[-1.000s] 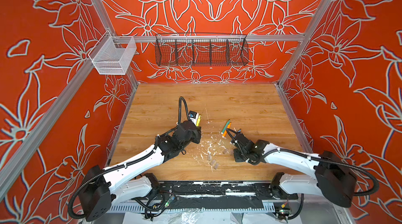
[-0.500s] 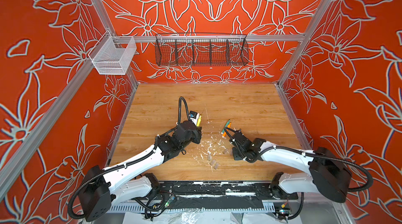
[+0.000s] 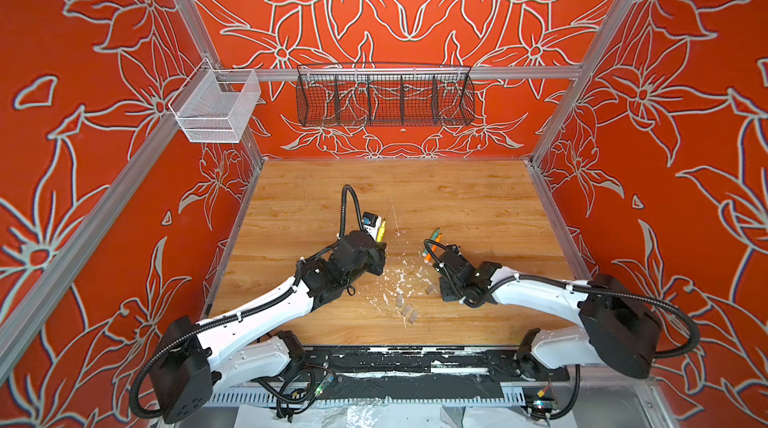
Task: Insert the pens into the pen caps
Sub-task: 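Lower the right gripper and close it on a translucent cap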
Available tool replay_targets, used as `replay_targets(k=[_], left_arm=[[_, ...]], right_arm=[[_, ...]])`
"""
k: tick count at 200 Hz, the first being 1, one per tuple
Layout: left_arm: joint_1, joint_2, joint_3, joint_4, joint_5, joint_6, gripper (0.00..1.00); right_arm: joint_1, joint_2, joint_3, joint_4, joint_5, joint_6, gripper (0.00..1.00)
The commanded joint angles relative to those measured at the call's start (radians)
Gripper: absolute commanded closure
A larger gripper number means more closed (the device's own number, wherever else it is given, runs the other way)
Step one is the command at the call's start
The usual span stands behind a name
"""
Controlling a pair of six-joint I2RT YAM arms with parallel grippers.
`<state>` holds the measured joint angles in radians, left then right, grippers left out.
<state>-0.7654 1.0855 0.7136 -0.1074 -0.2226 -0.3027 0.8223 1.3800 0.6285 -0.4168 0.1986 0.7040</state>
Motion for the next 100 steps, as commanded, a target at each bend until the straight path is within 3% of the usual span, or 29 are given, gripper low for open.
replay_targets(k=[1,49,100], left_arm=[[0.002,-0.012,-0.008,0.03,0.008,0.013,1.0],[0.002,-0.012,-0.009,0.03,0.011,0.013,1.0],[0.002,-0.013,-0.008,0.033,0.018,0.016,1.0]], right_arm=[[0.004,0.033,-0.035,-0.076,0.011,0.011,0.79],[0.003,-0.002,-0.049,-0.082,0.004,0.021,0.7],[0.006,-0.018,-0.057,-0.08,-0.002,0.022,0.73]])
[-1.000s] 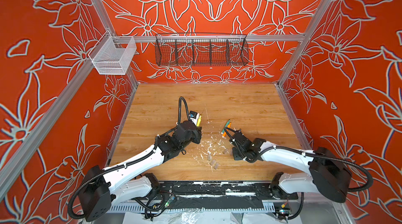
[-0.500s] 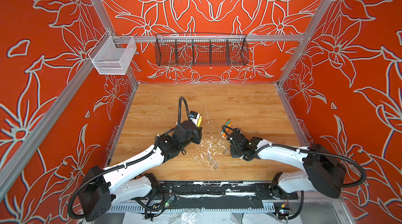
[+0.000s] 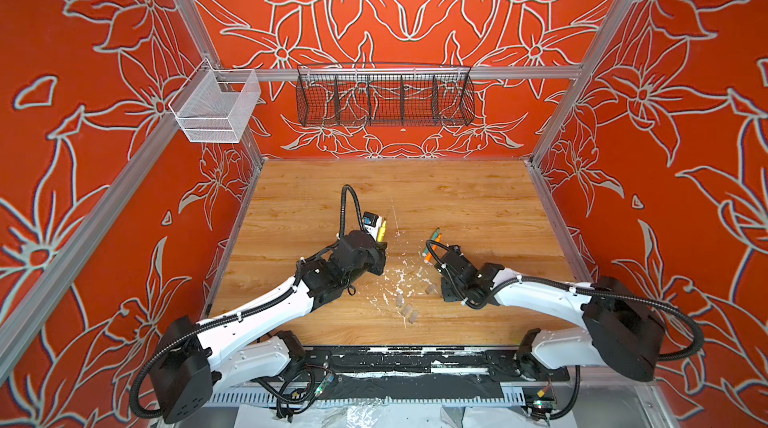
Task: Insert the pens into the pen caps
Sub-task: 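Lower the right gripper and close it on a translucent cap, then lift the cap with the right gripper toward the yellow marker tip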
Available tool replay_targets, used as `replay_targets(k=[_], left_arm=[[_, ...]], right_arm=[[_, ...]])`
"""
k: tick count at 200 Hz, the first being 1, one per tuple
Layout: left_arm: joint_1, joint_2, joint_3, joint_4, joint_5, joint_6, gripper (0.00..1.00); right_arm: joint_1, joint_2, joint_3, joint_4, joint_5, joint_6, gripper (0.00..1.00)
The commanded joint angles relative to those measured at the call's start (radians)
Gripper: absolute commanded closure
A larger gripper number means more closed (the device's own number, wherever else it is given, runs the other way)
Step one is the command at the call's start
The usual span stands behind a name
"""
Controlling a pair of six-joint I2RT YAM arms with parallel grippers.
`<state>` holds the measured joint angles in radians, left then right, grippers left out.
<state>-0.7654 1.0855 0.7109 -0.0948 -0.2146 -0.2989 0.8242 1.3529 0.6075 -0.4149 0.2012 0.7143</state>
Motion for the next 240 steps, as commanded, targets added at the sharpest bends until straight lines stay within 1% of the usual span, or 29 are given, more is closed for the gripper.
replay_targets(k=[1,31,67,84,104,117,137,169,200,240], left_arm=[[0.002,-0.013,-0.005,0.02,0.011,0.013,1.0],[0.002,-0.016,-0.012,0.028,0.006,0.016,1.0],[0.002,-0.019,-0.023,0.05,0.01,0.023,1.0],[0.002,-0.019,-0.036,0.075,0.011,0.025,1.0],[0.002,-0.026,-0.065,0.122,0.016,0.031,1.0],[0.002,-0.034,-0.067,0.123,0.052,0.039,1.0],[0.002,-0.039,-0.06,0.121,0.145,0.065,1.0],[-0.001,-0.032,-0.066,0.154,0.271,0.085,1.0],[-0.007,-0.026,-0.06,0.158,0.304,0.09,1.0],[-0.016,-0.021,-0.055,0.165,0.348,0.101,1.0]], right_arm=[[0.003,0.009,-0.036,-0.082,-0.005,0.012,0.73],[0.003,0.014,-0.041,-0.072,-0.011,0.01,0.84],[0.004,0.007,-0.049,-0.067,-0.009,0.015,0.91],[0.003,-0.013,-0.052,-0.07,-0.005,0.021,0.93],[0.003,-0.072,-0.066,-0.073,0.002,0.033,0.93],[0.003,-0.128,-0.076,-0.08,0.011,0.039,0.94],[0.003,-0.232,-0.077,-0.107,0.025,0.051,0.94],[0.003,-0.402,-0.036,-0.13,0.043,0.065,0.95],[0.003,-0.503,0.037,-0.089,0.023,0.075,0.99],[0.011,-0.517,0.15,0.03,-0.043,0.076,1.0]])
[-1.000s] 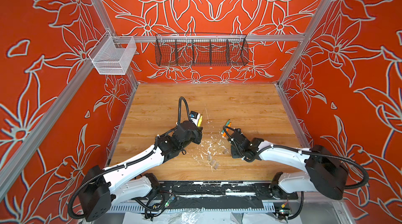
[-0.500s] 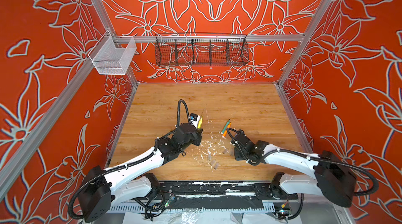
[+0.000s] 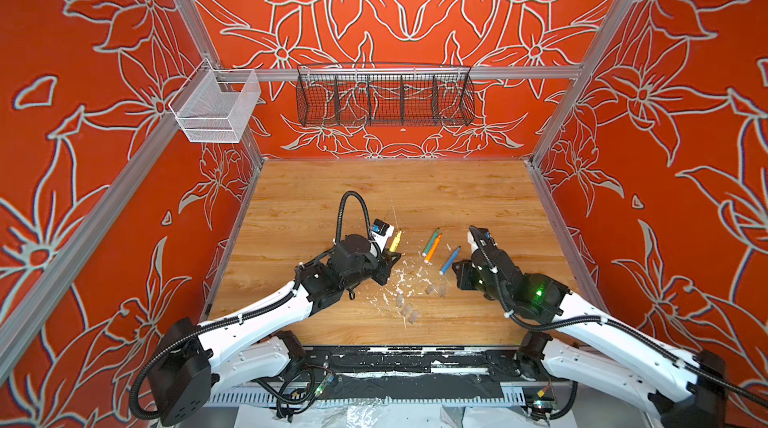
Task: Insert the pens into the pen caps
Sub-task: 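Lift the cap with the right gripper toward the yellow marker tip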
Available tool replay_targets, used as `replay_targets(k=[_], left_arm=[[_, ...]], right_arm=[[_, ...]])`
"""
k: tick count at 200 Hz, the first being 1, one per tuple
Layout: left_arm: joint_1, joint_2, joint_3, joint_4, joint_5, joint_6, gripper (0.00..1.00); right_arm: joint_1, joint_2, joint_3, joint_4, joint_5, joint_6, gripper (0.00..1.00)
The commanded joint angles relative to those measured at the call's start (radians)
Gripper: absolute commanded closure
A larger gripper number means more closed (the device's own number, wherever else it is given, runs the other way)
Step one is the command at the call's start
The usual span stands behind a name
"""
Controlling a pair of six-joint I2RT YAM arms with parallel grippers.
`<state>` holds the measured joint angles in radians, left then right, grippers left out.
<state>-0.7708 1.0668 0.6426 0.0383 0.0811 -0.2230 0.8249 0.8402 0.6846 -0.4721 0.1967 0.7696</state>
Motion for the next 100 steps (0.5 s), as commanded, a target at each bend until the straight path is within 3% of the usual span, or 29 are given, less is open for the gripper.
replay_targets(k=[1,32,70,100], left_arm=[[-0.01,-0.002,0.013,0.032,0.053,0.026,1.0],[-0.013,0.002,0.013,0.038,0.07,0.028,1.0],[-0.016,-0.009,0.004,0.047,0.079,0.03,1.0],[-0.017,-0.023,-0.009,0.066,0.09,0.023,1.0]], right_arm=[[0.011,-0.003,0.076,0.09,-0.04,0.02,1.0],[0.028,0.003,0.113,0.215,-0.08,0.012,1.0],[0.033,-0.006,-0.012,0.479,-0.103,0.041,1.0],[0.032,0.016,-0.025,0.57,-0.162,0.053,1.0]])
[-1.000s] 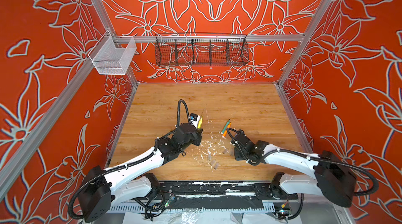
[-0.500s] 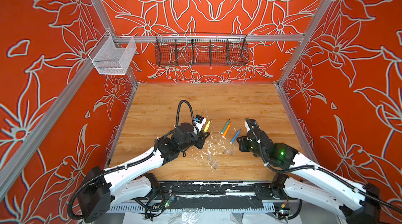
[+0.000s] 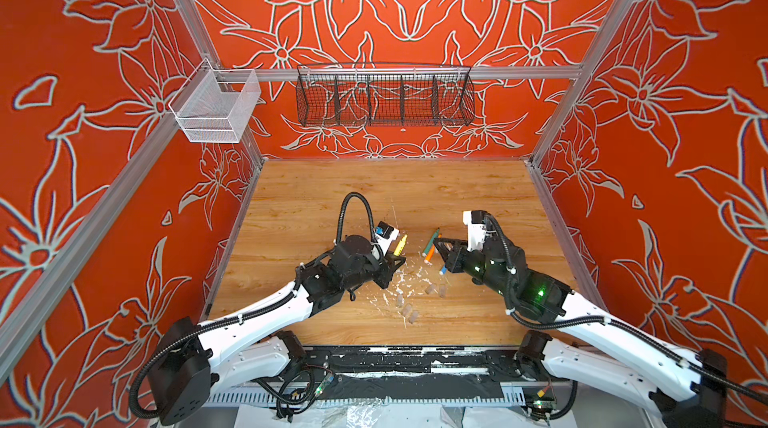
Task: Insert the pens into the pen caps
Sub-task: 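Lift the cap with the right gripper toward the yellow marker tip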
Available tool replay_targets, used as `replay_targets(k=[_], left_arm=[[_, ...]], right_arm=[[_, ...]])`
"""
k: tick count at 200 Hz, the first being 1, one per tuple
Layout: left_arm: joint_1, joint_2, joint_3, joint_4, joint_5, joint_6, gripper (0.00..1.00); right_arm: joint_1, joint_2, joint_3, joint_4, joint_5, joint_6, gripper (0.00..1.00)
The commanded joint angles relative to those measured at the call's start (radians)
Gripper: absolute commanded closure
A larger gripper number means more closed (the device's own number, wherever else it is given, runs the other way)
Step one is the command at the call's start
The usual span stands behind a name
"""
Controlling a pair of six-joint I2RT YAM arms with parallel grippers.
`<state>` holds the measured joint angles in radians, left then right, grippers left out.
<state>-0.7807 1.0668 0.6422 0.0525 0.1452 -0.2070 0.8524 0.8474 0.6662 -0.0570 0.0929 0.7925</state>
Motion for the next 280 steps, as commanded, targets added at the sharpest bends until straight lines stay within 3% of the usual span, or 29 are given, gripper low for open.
replay_targets(k=[1,110,280], left_arm=[[-0.007,-0.023,-0.008,0.052,0.026,0.007,1.0],[-0.008,-0.032,-0.017,0.063,0.025,-0.001,1.0],[-0.008,-0.04,-0.025,0.07,0.016,-0.012,1.0]], right_arm=[[0.005,0.009,-0.007,0.158,-0.059,0.031,1.0],[0.017,0.103,-0.028,0.38,-0.07,0.112,1.0],[0.083,0.158,-0.023,0.425,0.039,0.107,1.0]])
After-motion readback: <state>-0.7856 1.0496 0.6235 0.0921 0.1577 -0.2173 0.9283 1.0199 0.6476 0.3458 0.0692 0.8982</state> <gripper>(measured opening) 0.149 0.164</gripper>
